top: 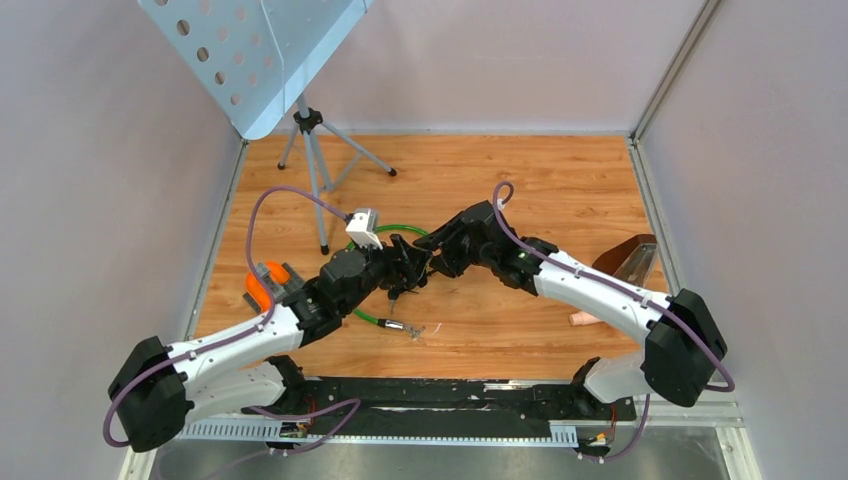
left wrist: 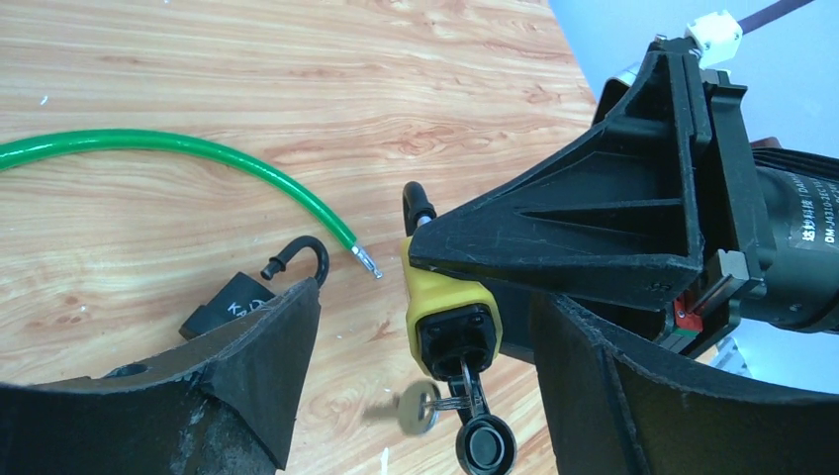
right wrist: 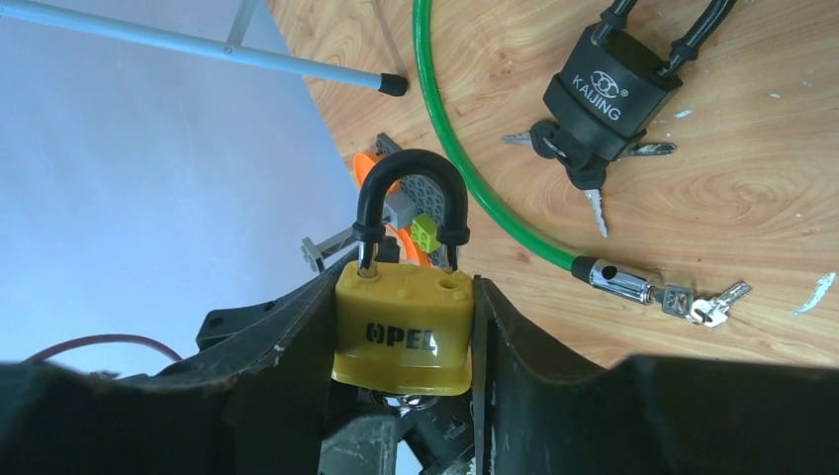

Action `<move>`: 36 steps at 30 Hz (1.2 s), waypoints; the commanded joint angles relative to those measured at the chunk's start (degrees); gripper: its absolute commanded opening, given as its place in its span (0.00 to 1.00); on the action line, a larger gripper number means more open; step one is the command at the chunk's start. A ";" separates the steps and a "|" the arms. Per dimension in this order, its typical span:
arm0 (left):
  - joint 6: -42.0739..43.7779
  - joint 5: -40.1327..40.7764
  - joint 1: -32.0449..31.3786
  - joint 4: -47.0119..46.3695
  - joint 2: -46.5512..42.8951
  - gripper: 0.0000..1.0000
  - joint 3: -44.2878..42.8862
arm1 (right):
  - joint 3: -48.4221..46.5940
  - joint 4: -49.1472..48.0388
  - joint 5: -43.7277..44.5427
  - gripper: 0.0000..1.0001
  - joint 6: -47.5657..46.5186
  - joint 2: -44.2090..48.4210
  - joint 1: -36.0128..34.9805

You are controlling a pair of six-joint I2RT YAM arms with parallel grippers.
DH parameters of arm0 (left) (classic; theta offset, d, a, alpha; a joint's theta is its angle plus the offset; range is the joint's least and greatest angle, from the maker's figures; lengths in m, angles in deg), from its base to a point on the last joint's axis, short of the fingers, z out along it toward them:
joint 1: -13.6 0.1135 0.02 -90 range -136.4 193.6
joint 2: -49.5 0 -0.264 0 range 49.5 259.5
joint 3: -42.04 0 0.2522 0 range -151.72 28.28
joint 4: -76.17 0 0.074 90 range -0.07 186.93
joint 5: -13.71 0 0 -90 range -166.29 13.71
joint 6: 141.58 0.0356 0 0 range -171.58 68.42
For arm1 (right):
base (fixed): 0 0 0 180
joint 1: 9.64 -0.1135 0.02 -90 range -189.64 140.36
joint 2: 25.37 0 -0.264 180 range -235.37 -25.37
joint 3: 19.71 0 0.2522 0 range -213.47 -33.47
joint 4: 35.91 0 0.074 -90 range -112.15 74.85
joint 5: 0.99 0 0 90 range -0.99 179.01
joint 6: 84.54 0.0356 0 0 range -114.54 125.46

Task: Lock with the key
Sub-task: Pick up the lock from the center of the board.

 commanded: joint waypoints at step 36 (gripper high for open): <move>11.72 -8.52 -1.93 14.40 -11.36 0.00 -6.21 | 10.86 -8.78 -5.67 0.94 -43.24 22.17 6.00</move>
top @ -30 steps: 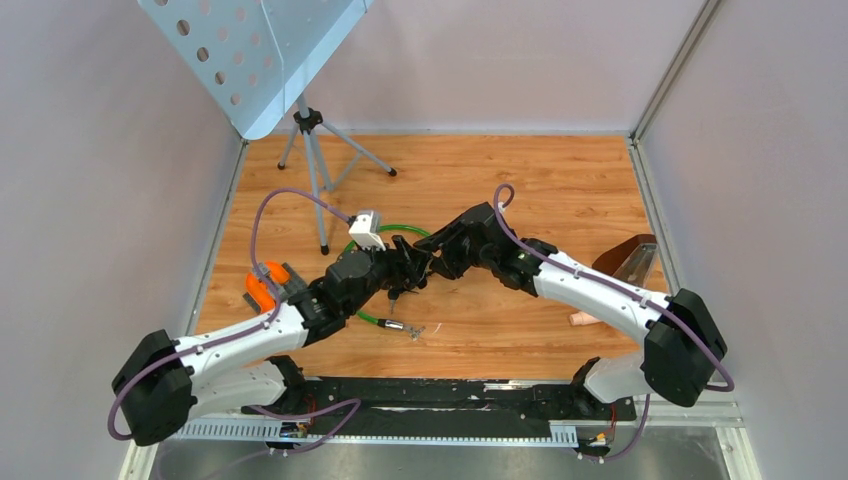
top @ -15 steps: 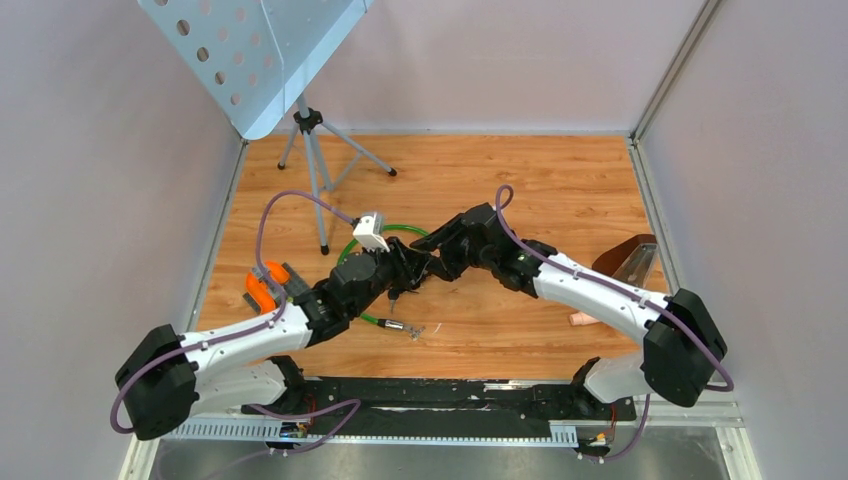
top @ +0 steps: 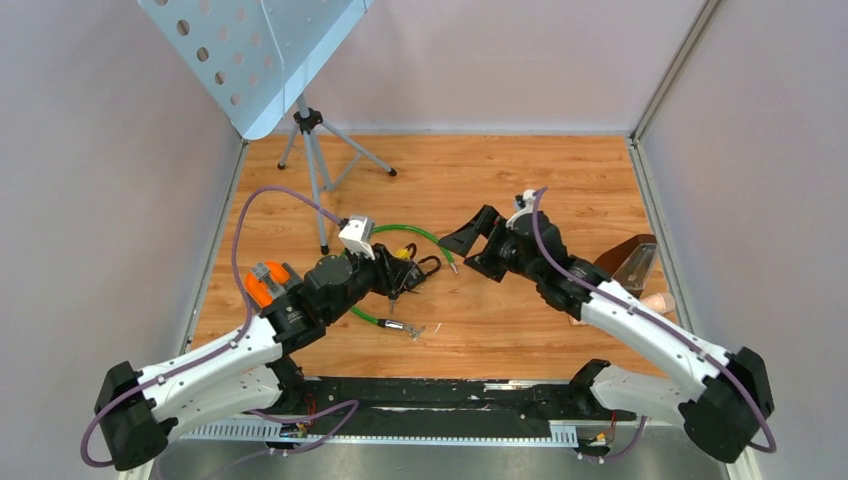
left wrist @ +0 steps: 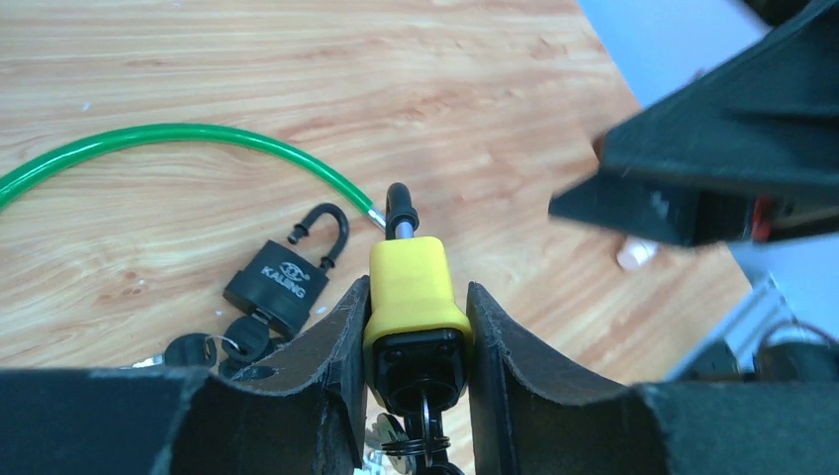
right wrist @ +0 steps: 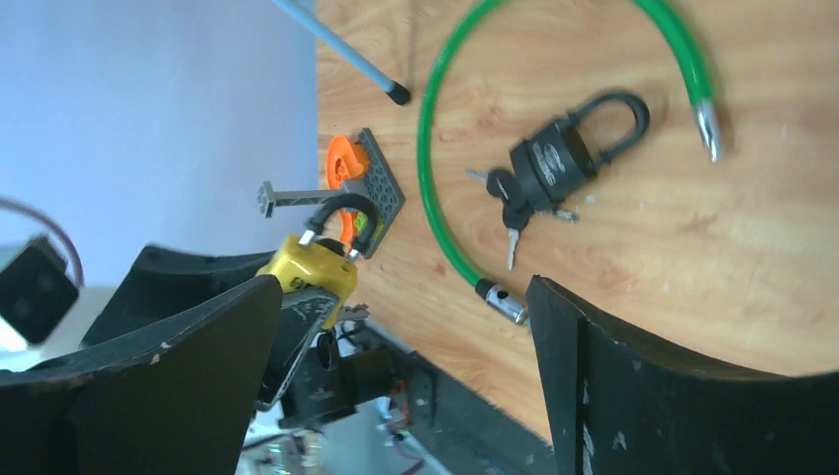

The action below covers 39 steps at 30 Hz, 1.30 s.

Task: Lock with the key
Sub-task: Pick up the lock from the center of the board.

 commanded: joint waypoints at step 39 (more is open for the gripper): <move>10.00 -49.92 1.13 7.21 4.89 0.55 -29.40 | -1.86 -14.90 -27.75 0.00 -39.22 21.00 0.82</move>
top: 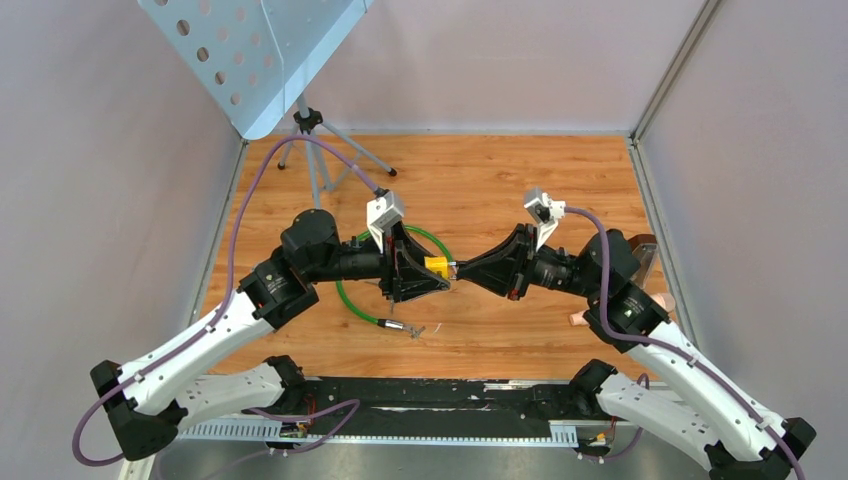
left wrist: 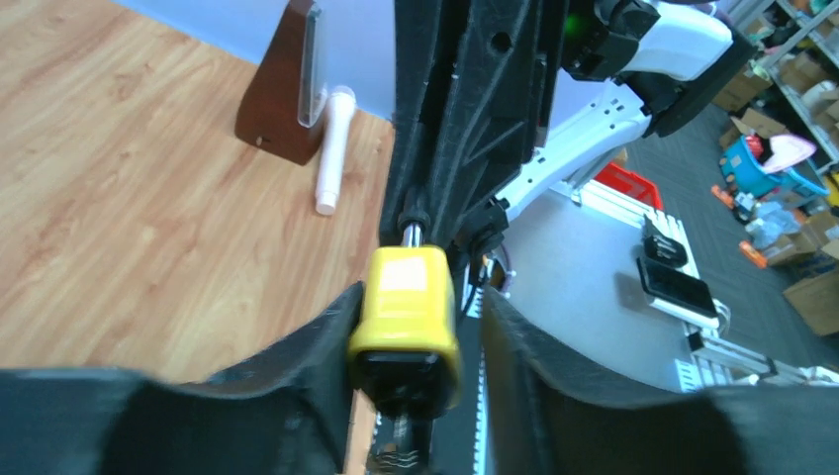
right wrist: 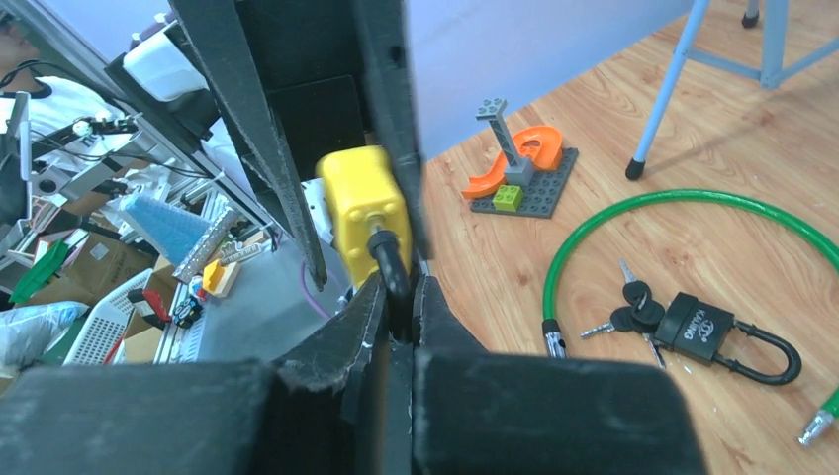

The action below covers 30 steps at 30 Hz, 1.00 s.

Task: Lock with the key
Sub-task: Pick up the lock from the center of the board, then lock the lock.

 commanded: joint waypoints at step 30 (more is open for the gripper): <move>-4.88 3.76 -0.08 -6.98 -1.39 0.00 -0.17 | -0.11 -2.79 9.39 0.37 4.73 0.44 0.40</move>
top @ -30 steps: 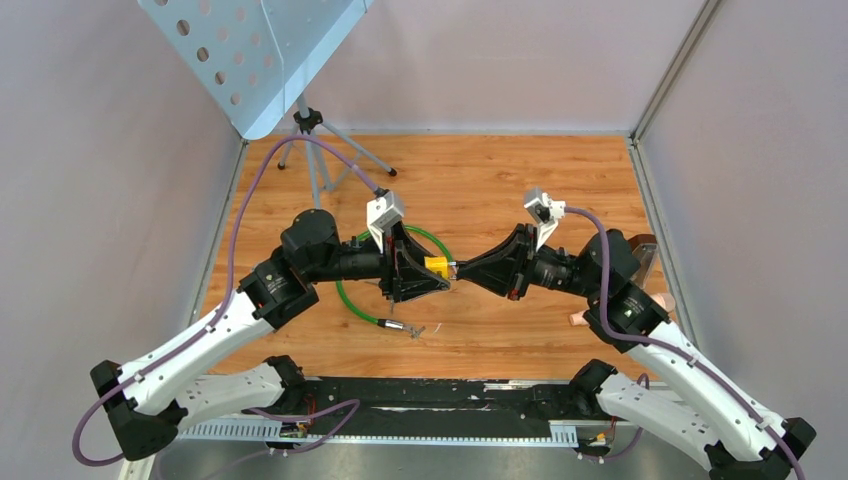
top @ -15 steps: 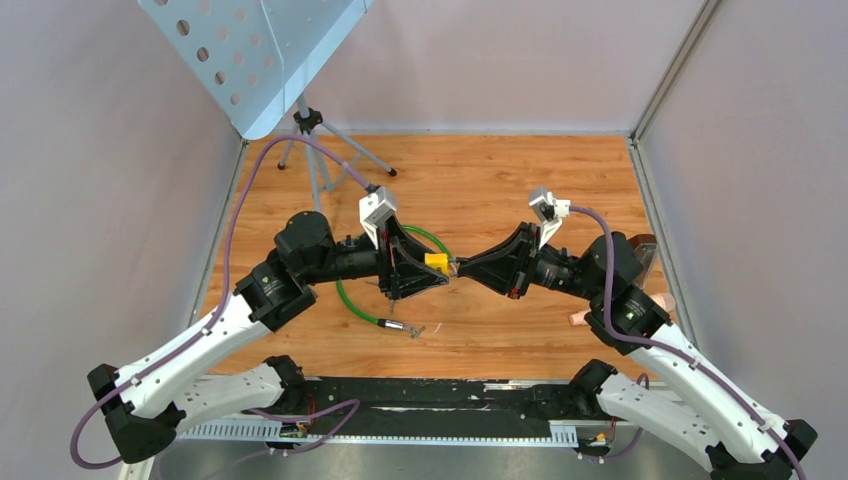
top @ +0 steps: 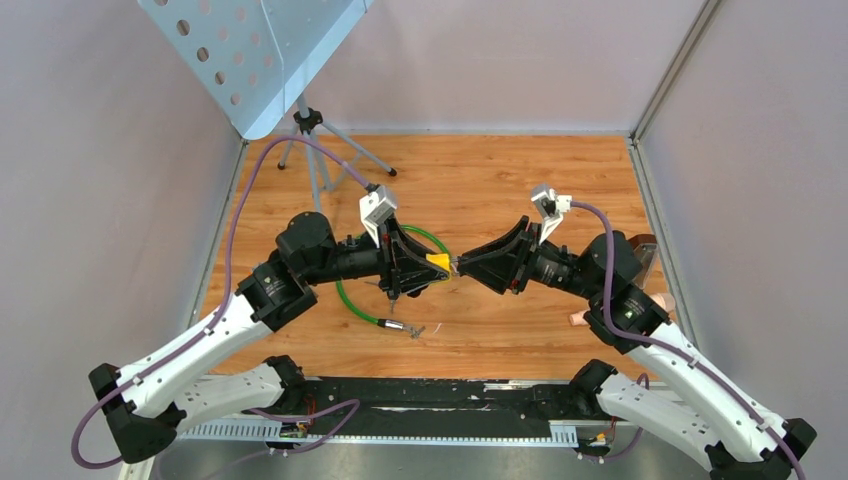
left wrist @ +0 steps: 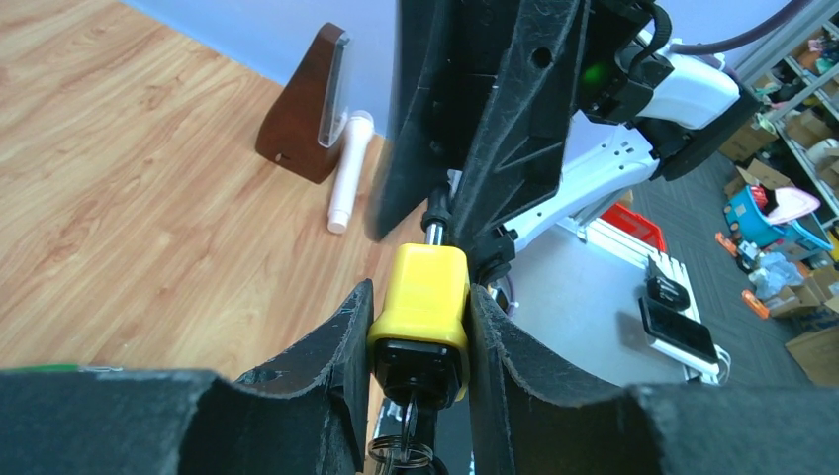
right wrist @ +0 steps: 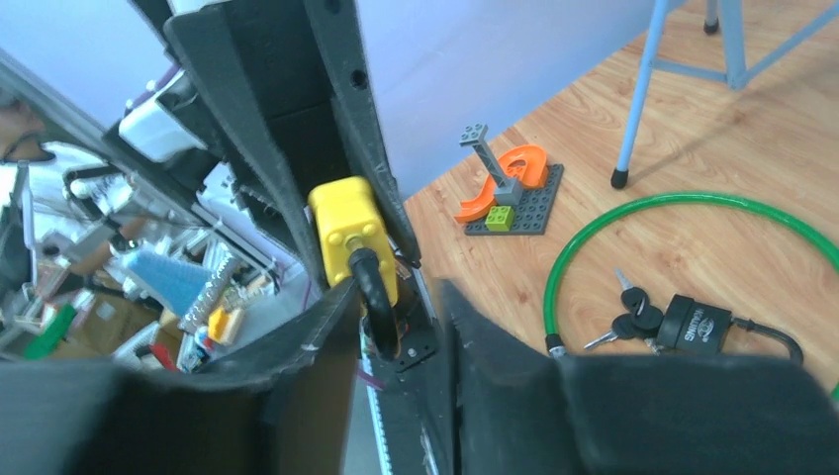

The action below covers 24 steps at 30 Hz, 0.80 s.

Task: Lock with the key
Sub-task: Lock the lock.

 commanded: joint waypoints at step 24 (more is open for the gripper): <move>0.79 -3.92 2.45 -0.06 -0.24 0.00 -3.73 | 0.90 0.85 -7.44 0.34 -8.48 0.55 4.74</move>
